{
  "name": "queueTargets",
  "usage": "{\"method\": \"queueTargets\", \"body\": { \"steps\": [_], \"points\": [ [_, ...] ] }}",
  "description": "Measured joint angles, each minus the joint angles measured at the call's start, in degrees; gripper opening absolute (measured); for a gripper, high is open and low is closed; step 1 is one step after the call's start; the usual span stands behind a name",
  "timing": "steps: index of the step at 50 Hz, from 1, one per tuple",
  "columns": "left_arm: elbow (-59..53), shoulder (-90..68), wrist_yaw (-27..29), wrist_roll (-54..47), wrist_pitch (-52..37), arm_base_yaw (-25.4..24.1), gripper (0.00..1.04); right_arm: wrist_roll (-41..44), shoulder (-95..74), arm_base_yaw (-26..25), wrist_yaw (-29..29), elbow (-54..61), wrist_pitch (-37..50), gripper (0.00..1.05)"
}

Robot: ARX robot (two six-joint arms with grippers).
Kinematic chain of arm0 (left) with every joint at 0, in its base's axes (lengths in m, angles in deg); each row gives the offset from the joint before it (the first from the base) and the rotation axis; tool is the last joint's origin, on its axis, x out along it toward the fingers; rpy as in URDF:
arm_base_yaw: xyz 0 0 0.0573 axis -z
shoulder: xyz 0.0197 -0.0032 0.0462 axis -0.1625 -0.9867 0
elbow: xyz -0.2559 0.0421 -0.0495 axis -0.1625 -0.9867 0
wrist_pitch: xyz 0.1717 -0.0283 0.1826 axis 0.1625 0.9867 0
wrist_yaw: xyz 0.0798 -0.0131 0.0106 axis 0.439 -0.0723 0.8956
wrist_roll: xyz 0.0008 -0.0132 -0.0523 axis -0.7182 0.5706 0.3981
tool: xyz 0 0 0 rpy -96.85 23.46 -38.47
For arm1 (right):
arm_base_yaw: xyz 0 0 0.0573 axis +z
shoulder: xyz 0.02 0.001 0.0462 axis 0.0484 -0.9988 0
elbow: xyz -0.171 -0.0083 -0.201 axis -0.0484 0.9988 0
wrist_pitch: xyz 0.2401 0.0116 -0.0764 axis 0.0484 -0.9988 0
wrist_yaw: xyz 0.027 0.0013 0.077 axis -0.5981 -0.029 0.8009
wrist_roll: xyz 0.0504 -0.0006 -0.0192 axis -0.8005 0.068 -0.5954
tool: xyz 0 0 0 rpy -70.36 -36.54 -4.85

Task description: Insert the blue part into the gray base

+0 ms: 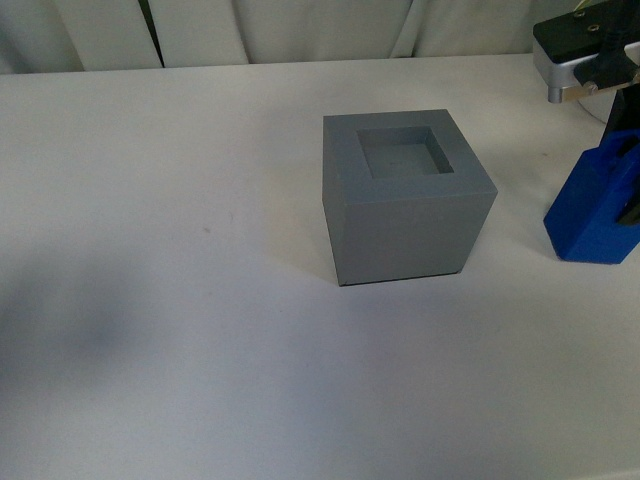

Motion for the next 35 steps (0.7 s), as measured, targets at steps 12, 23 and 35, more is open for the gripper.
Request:
{"method": "queueTargets", "body": {
  "steps": [12, 23, 35],
  "points": [
    [0.0, 0.0, 0.0, 0.02, 0.0, 0.0, 0.99, 0.26, 0.35, 0.37, 2.93, -5.95, -5.31, 0.46],
    [0.0, 0.0, 0.0, 0.0, 0.0, 0.0, 0.99, 0.13, 1.57, 3.06, 6.58, -15.78, -12.02, 0.46],
    [0.0, 0.0, 0.0, 0.0, 0.0, 0.0, 0.99, -1.18, 1.62, 9.7, 9.27, -22.95, -16.13, 0.46]
  ]
}}
